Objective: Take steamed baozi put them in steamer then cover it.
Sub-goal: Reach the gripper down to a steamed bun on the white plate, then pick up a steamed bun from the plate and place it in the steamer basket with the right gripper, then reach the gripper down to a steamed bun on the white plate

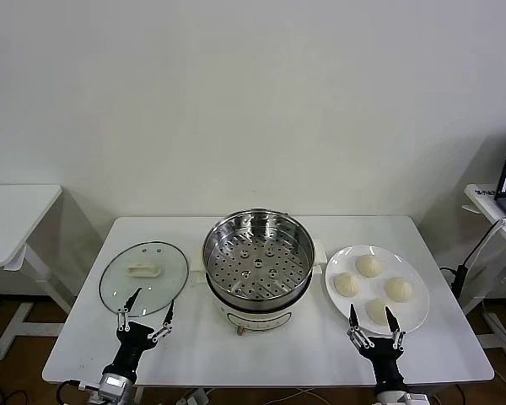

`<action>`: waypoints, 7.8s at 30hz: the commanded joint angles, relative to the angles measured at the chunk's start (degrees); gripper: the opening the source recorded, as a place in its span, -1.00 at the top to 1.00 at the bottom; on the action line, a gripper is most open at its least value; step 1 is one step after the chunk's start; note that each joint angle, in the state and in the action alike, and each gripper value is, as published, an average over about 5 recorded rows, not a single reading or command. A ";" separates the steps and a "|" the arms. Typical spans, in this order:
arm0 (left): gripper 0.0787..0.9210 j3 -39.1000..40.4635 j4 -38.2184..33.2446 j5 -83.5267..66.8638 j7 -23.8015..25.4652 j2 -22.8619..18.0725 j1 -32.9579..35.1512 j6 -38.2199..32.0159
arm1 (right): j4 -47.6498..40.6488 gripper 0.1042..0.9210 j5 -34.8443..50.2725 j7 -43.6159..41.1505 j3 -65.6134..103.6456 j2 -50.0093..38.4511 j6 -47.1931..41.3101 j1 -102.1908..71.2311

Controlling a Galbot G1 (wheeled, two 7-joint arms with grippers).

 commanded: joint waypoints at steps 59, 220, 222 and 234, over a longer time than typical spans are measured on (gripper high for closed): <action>-0.77 2.02 0.74 2.14 0.88 -0.75 0.37 -2.39 | -75.08 -0.76 -30.41 -80.01 -66.14 -14.92 -12.57 98.10; -0.77 1.90 2.46 1.91 -1.00 -0.04 -0.77 -5.00 | -51.01 -0.71 -3.11 -67.43 -99.28 -20.63 -23.39 104.34; -0.77 1.90 2.45 1.90 -1.02 -0.04 -0.78 -5.01 | -51.00 -0.64 -3.21 -67.39 -99.10 -20.75 -23.33 104.50; -0.77 2.80 2.48 1.91 -1.13 0.63 -1.63 -4.65 | -47.00 -0.41 -2.59 -78.43 -101.10 -23.63 -23.88 116.96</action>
